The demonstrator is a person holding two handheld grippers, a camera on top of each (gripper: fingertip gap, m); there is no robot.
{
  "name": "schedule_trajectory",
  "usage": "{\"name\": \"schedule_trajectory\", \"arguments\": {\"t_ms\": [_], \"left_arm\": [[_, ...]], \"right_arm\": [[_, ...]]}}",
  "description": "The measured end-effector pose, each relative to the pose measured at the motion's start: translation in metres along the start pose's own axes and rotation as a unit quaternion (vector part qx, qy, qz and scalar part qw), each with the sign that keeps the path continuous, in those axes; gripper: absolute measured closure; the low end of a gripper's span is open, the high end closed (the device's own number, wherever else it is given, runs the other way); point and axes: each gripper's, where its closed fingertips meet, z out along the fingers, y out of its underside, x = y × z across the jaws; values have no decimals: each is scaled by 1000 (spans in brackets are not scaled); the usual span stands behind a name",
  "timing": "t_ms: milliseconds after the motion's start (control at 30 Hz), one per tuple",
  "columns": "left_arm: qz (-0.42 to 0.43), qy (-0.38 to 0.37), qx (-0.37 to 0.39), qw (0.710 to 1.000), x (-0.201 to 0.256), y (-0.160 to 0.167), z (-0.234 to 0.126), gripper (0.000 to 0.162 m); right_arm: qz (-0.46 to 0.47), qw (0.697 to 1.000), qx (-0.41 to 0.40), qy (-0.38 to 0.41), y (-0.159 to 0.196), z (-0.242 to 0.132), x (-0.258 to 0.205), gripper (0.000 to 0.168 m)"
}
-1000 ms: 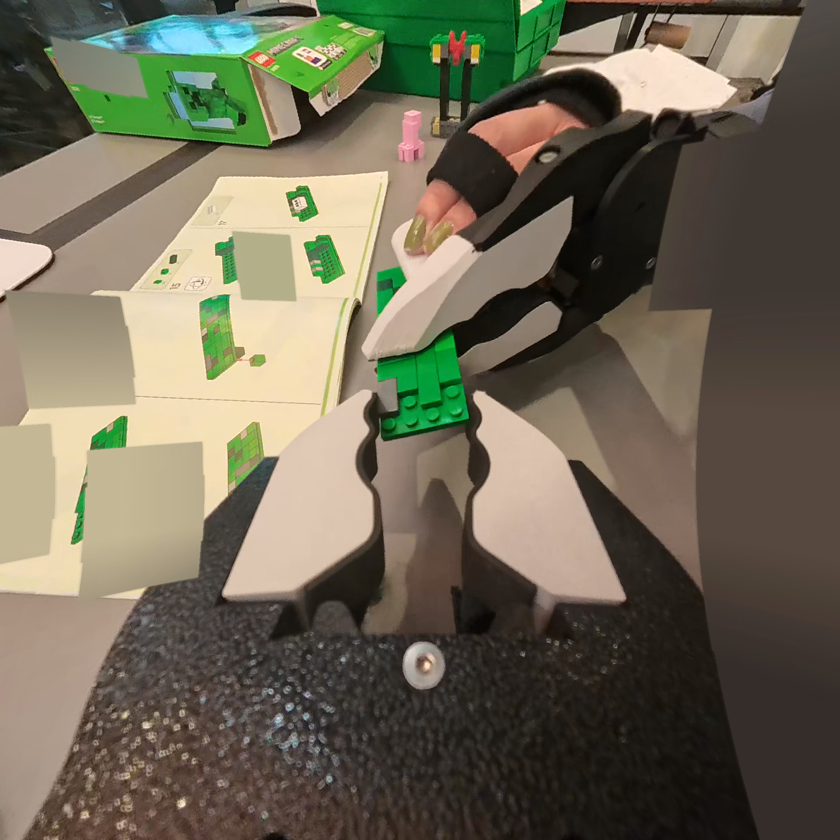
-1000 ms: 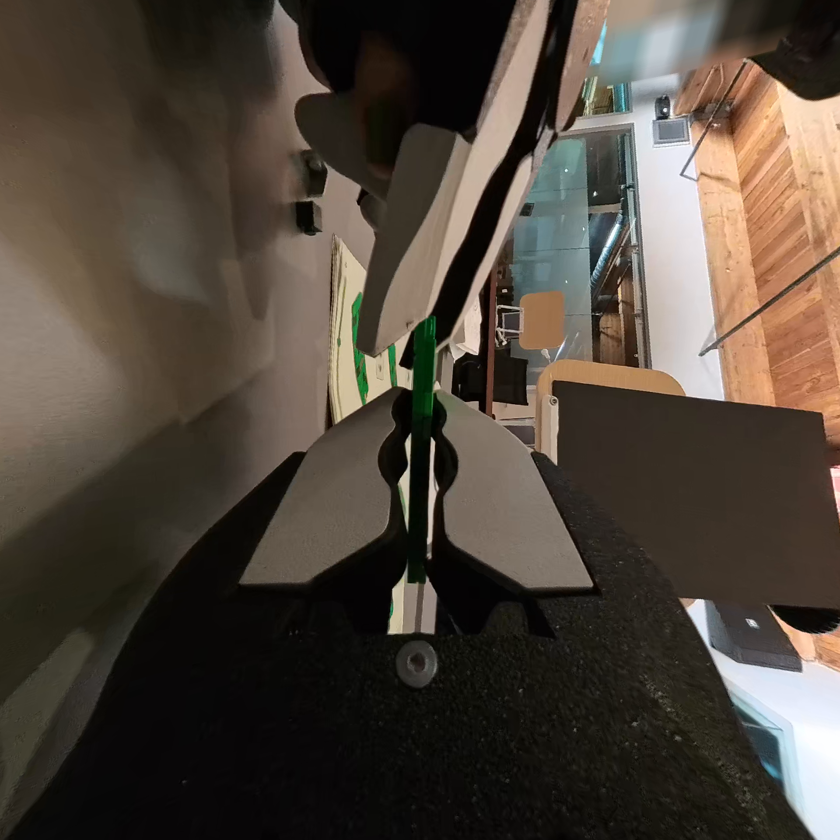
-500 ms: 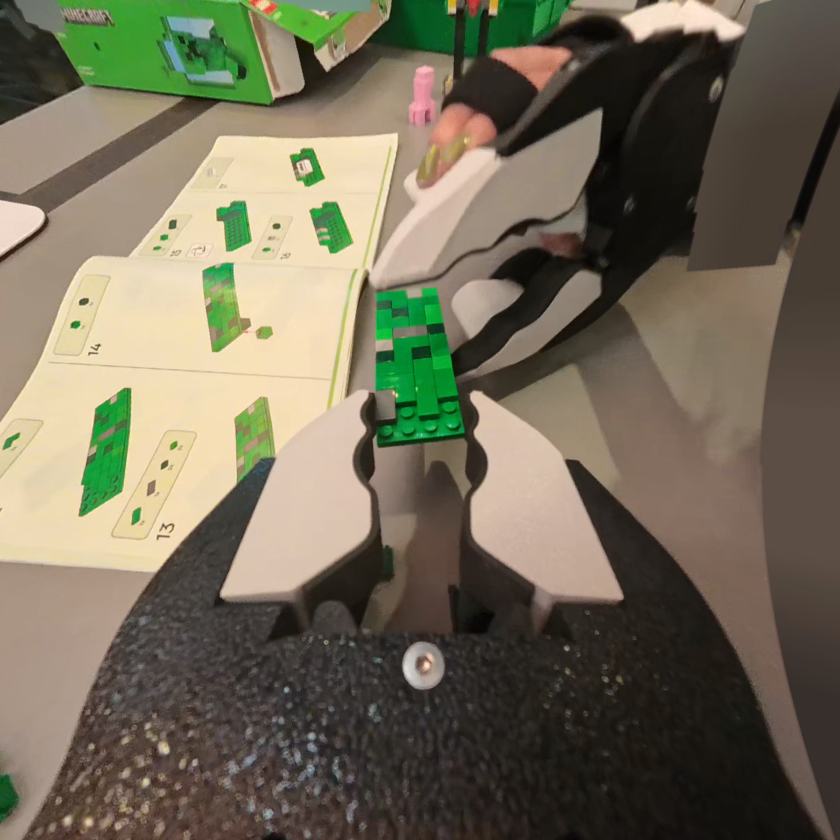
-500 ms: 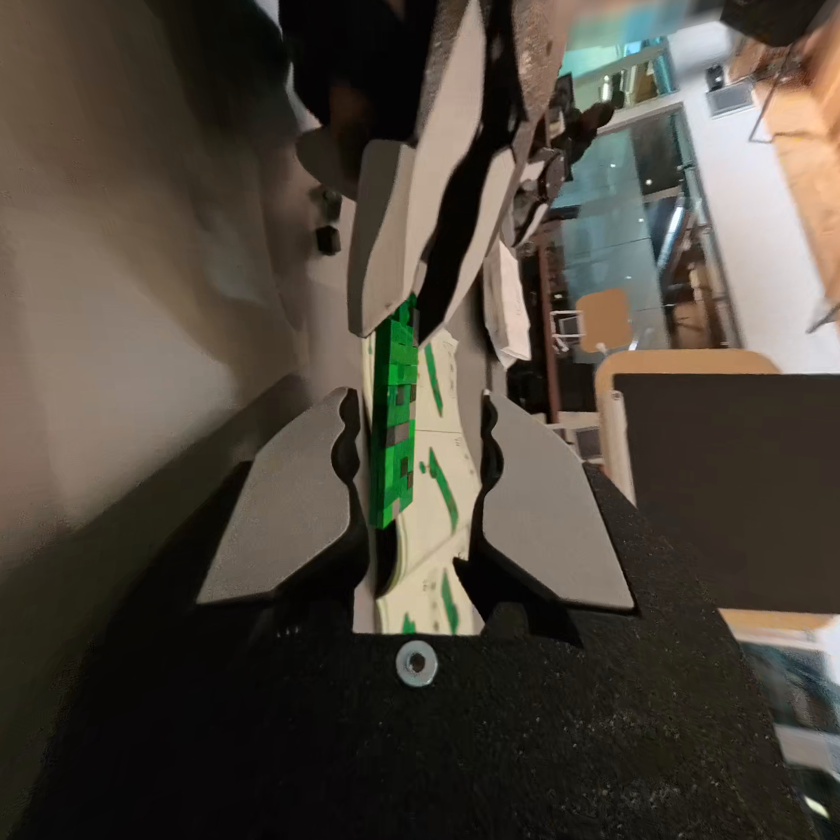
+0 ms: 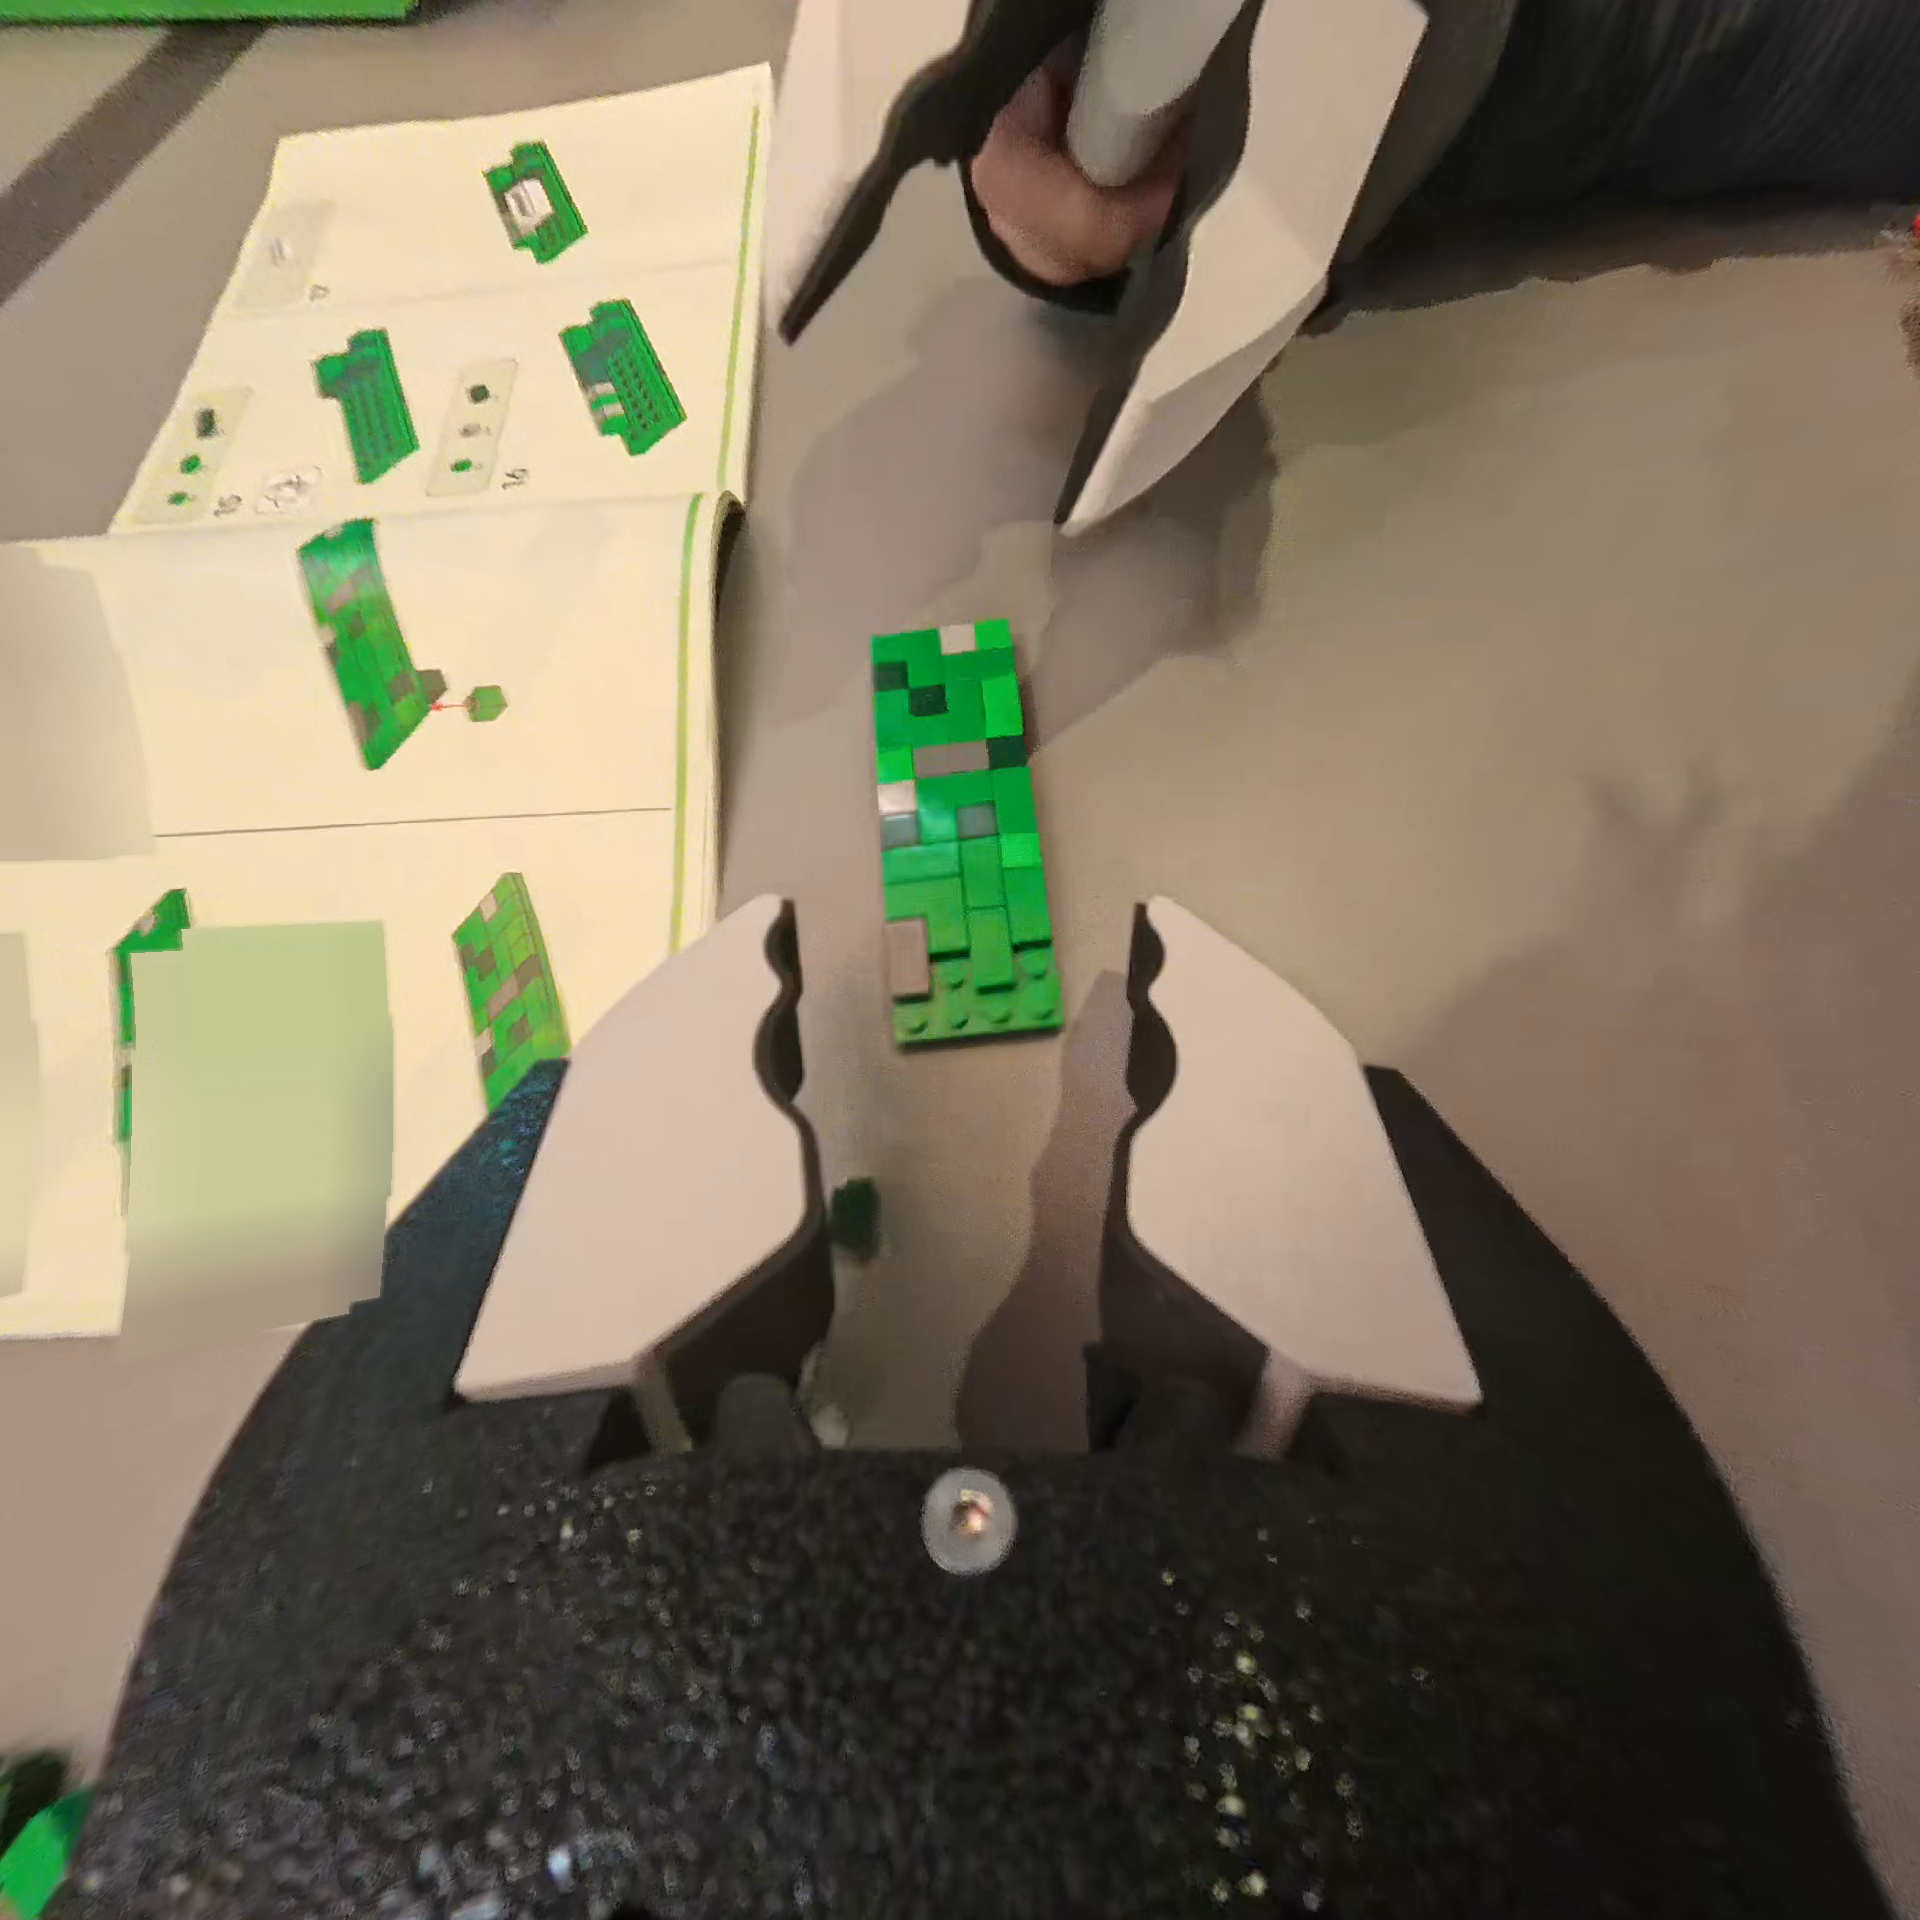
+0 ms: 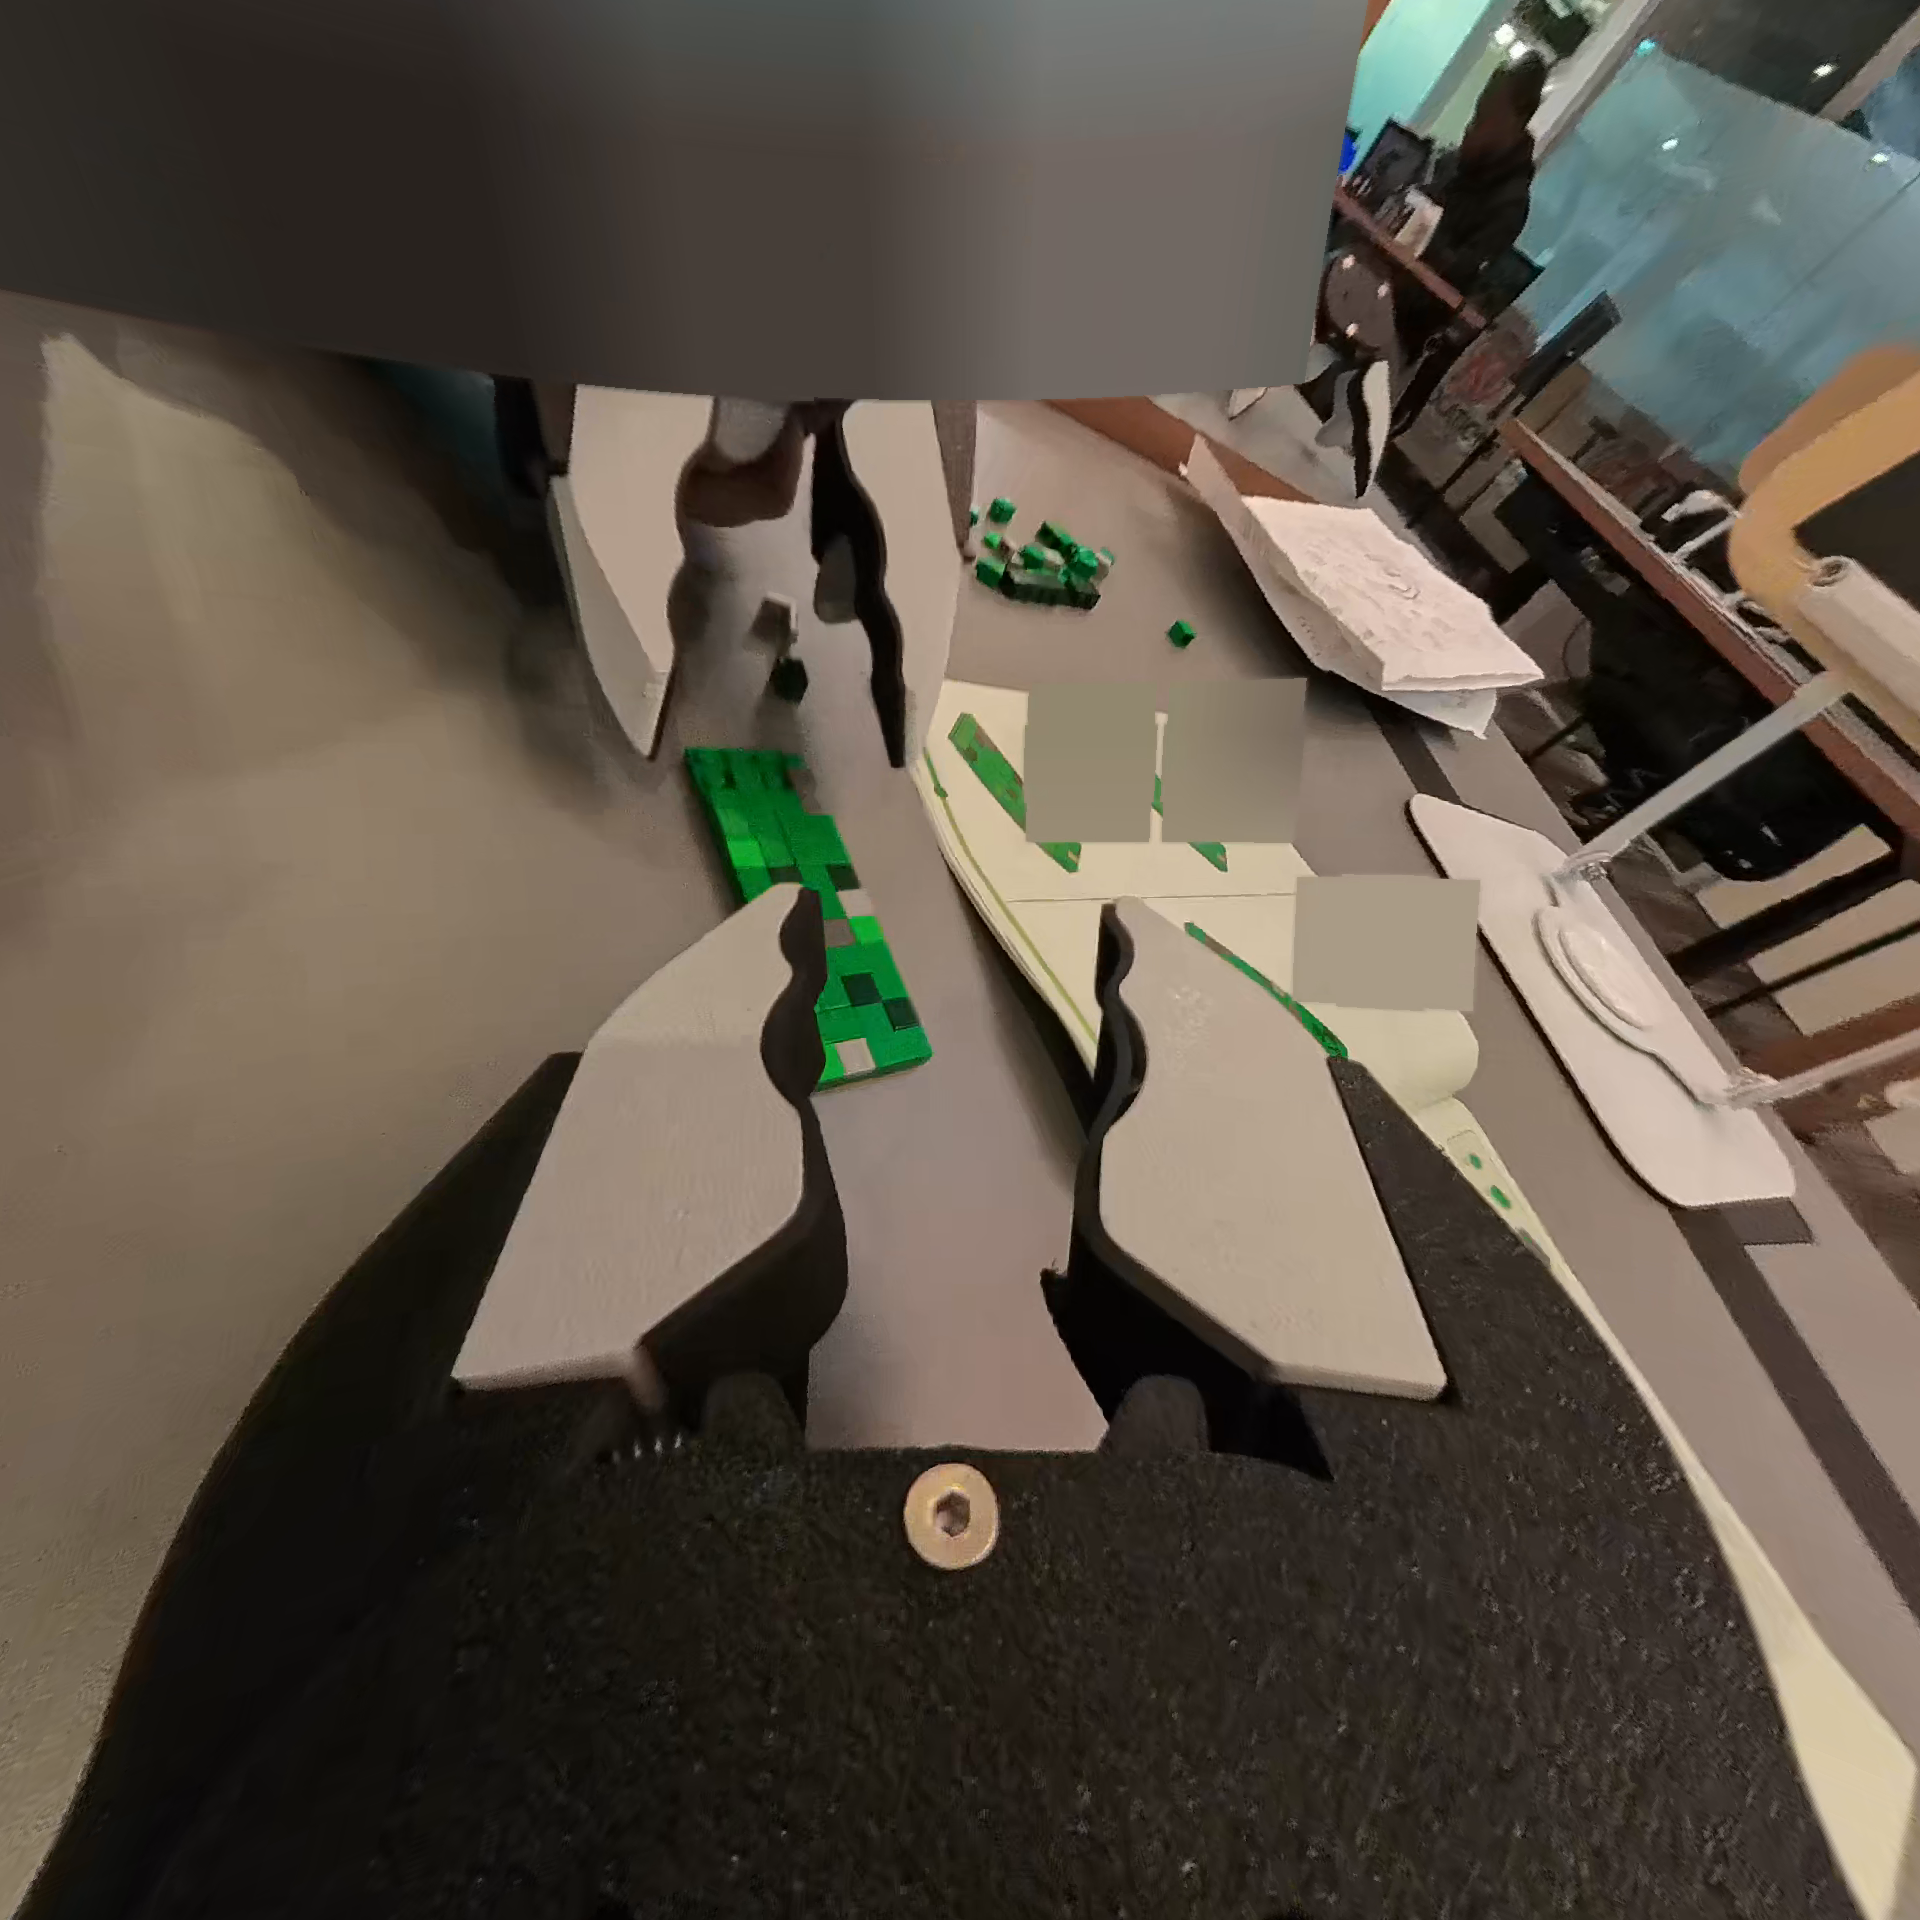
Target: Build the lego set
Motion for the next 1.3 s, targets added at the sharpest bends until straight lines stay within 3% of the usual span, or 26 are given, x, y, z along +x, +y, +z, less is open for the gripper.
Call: {"name": "schedule_trajectory", "arguments": {"t_ms": [167,267,367,500,933,1300], "left_arm": [[12,-98,67,993,-38,-2,-45,101],[-7,-154,93,984,-62,4,-68,106],[-23,-239,113,964,-87,7,-89,90],[-3,-294,124,948,-98,10,-109,93],[-19,-272,137,952,-95,14,-102,123],[-32,-262,135,955,-96,18,-98,130]], "right_arm": [[34,997,53,51,-4,-9,17,134],[67,993,74,67,-6,-14,28,134],[86,990,82,78,-5,-17,35,134],[85,990,70,85,-1,-15,37,137],[11,993,29,110,9,-4,40,146],[-5,993,22,117,11,-3,40,148]]}}
